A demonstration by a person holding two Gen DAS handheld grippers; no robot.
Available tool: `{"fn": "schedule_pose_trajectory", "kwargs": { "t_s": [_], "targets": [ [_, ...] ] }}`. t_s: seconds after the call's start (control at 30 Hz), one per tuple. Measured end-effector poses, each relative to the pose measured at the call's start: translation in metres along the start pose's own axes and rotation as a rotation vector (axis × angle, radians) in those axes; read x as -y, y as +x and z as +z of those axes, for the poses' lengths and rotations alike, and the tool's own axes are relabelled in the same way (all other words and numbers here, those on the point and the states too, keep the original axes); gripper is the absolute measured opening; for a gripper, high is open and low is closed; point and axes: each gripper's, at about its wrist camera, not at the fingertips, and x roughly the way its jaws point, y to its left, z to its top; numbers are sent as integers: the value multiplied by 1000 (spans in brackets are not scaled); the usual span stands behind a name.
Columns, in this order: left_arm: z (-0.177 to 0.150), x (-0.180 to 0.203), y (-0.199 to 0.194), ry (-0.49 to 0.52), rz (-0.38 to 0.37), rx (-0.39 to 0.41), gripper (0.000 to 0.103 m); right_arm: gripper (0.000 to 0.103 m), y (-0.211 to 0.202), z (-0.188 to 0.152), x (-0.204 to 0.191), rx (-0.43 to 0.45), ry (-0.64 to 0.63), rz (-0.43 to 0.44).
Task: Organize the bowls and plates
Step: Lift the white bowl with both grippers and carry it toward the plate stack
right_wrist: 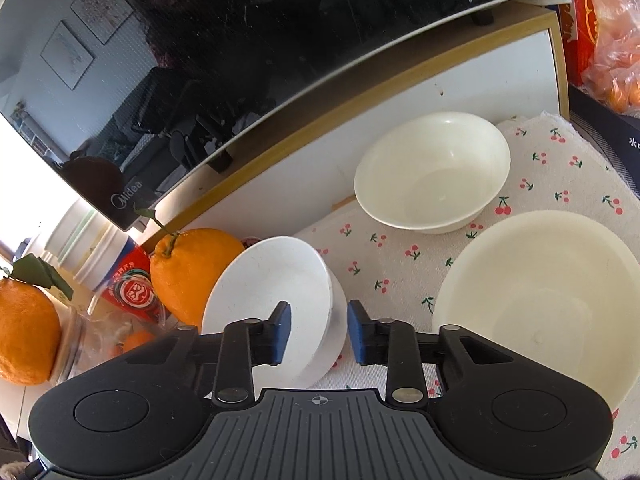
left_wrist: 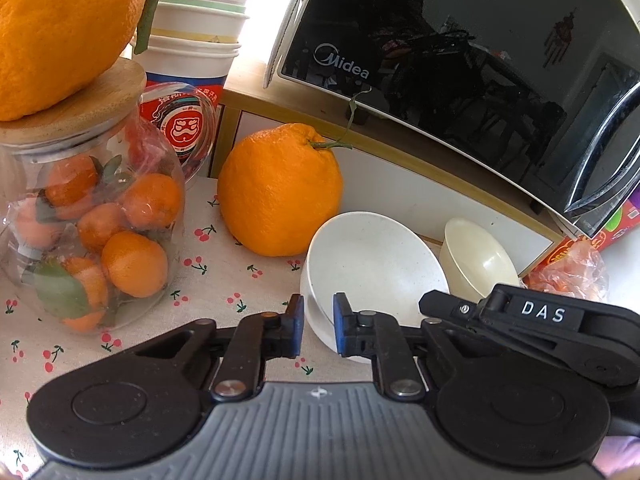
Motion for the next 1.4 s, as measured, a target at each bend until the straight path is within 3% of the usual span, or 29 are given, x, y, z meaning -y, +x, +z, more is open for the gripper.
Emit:
{"fn": "schedule_pose_trajectory", "kwargs": {
  "t_s": [0.23,0.5,0.9,1.4],
  "targets": [
    [0,1,1,29,-1,7,8,13,2,-3,4,-11,-4,-9],
    [3,8,-13,62,10,11,8,13,-8,-2,-3,-26,-16,-13],
    [-8,18,-55,134,2,-15,8,13,-65,-6,-21,-44,-48,-37],
    [-33,8,-111,149,6,-72,9,14,-114,-49,-32,-93,-45,-37]
  ]
}}
